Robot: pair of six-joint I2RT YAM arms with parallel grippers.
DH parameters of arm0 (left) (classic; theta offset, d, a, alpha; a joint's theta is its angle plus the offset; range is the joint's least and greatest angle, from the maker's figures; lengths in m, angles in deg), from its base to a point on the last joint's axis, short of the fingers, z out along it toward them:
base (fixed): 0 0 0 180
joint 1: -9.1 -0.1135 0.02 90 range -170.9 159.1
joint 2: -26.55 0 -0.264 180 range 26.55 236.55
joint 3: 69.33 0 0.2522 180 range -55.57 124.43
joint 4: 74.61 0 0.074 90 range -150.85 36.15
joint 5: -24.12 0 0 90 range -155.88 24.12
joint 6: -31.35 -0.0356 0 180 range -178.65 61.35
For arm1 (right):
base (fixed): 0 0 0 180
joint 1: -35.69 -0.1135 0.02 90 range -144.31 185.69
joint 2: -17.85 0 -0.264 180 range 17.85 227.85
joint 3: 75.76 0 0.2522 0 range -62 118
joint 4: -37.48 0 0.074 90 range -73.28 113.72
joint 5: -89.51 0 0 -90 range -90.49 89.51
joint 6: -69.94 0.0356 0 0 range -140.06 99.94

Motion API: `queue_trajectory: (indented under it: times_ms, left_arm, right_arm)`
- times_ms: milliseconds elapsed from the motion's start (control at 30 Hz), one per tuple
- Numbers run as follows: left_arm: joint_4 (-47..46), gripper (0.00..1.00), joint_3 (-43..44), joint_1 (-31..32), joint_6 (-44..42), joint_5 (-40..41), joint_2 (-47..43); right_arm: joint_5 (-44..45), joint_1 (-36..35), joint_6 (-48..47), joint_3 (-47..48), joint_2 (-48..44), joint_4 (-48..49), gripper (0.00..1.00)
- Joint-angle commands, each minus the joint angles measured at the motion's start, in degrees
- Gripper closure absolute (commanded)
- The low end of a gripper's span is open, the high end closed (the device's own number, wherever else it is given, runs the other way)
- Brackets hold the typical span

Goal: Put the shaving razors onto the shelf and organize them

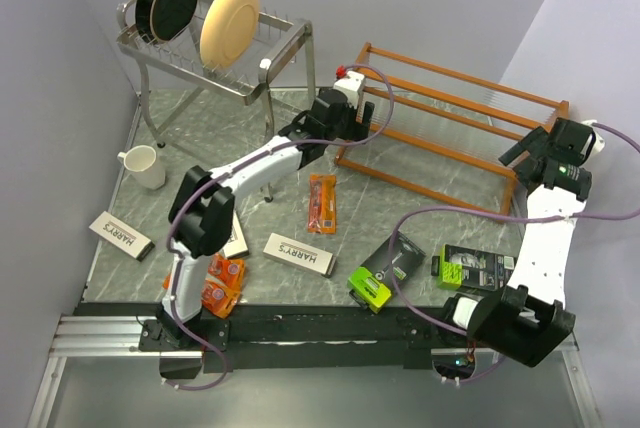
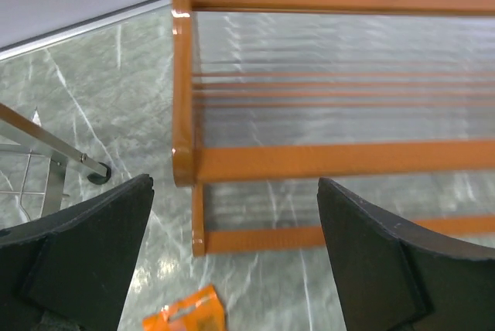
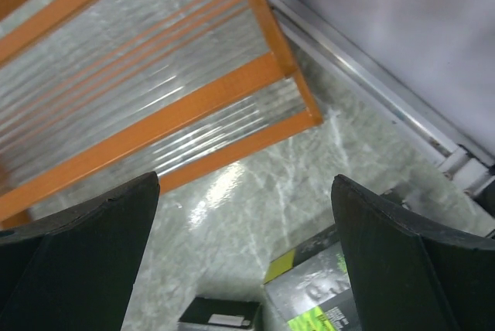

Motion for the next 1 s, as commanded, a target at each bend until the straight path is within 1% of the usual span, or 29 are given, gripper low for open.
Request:
queue_trajectory:
  times_ms: [0, 67, 100, 133, 167, 267, 333, 367, 400, 467, 500, 567, 600, 667, 700, 800, 867, 967]
  left_arm:
    - [-4.59, 0.07, 4.39, -0.01, 3.87, 5.98, 3.42]
    - [-4.33, 0.06, 5.45, -0.36, 5.79, 6.41, 4.66]
    - [-4.5, 0.02, 5.72, -0.62, 6.85, 7.11, 5.53]
    - [-4.42, 0.02, 6.76, -0.8, 7.64, 7.29, 5.98]
    - [-4.24, 0.04, 7.47, -1.32, 8.44, 5.12, 6.59]
    - [-5.64, 0.1, 8.62, -1.85, 8.09, 2.64, 8.35]
    - [-6.43, 0.18, 8.53, -2.29, 7.74, -0.16, 8.97]
    - [-6.61, 0.22, 8.71, -2.47, 7.22, -1.83, 9.23]
    - [-6.96, 0.3, 8.27, -2.56, 6.86, -2.89, 9.32]
    - [-6.88, 0.37, 7.66, -2.91, 7.12, -3.78, 9.06]
    - [-6.88, 0.39, 6.43, -3.0, 7.65, -4.3, 8.36]
    - [-6.7, 0.4, 5.11, -3.35, 7.92, -6.67, 7.74]
    - [-6.44, 0.45, 3.71, -3.35, 7.74, -8.34, 6.96]
    - [-6.35, 0.48, 2.12, -3.44, 7.74, -9.32, 5.99]
    - [-6.43, 0.5, 0.72, -3.53, 7.65, -10.28, 5.11]
    - [-6.61, 0.53, -1.04, -3.7, 6.95, -13.7, 4.14]
    - [-7.05, 0.57, -1.49, -3.79, 5.64, -15.29, 4.14]
    - [-7.57, 0.62, -2.01, -3.79, 3.79, -15.99, 4.49]
  right_arm:
    - [3.09, 1.54, -5.22, -0.99, 0.43, 2.96, 0.01]
    - [3.71, 2.07, -7.16, -1.95, 0.78, 4.64, 0.01]
    - [3.97, 2.33, -9.25, -2.48, 1.13, 6.82, 0.01]
    - [4.41, 2.42, -10.14, -2.83, 1.14, 7.8, 0.01]
    - [4.33, 2.51, -11.28, -3.88, 1.31, 8.85, 0.01]
    - [2.4, 2.6, -15.15, -5.38, 2.71, 11.32, 0.0]
    - [-0.23, 2.68, -17.88, -5.82, 3.24, 12.46, 0.0]
    - [-3.38, 2.68, -18.85, -5.91, 3.77, 12.9, 0.0]
    - [-4.71, 2.77, -20.68, -5.74, 4.21, 12.99, 0.0]
    - [-7.43, 2.77, -22.01, -4.51, 5.87, 12.82, 0.0]
    - [-7.54, 2.69, -22.02, -4.16, 6.58, 12.91, 0.0]
    - [-8.06, 2.86, -21.93, -3.63, 8.42, 13.34, 0.0]
    - [-9.11, 2.95, -23.5, -3.54, 8.95, 13.87, 0.0]
    - [-12.01, 3.04, -24.39, -3.1, 10.88, 14.14, 0.0]
    - [-15.42, 3.04, -25.0, -2.75, 11.5, 14.14, 0.01]
    - [-19.83, 2.95, -25.62, -1.35, 14.49, 14.75, 0.05]
    - [-20.02, 2.95, -25.27, 0.59, 17.29, 14.75, 0.05]
    - [-21.07, 2.95, -25.79, 2.87, 20.46, 14.75, 0.1]
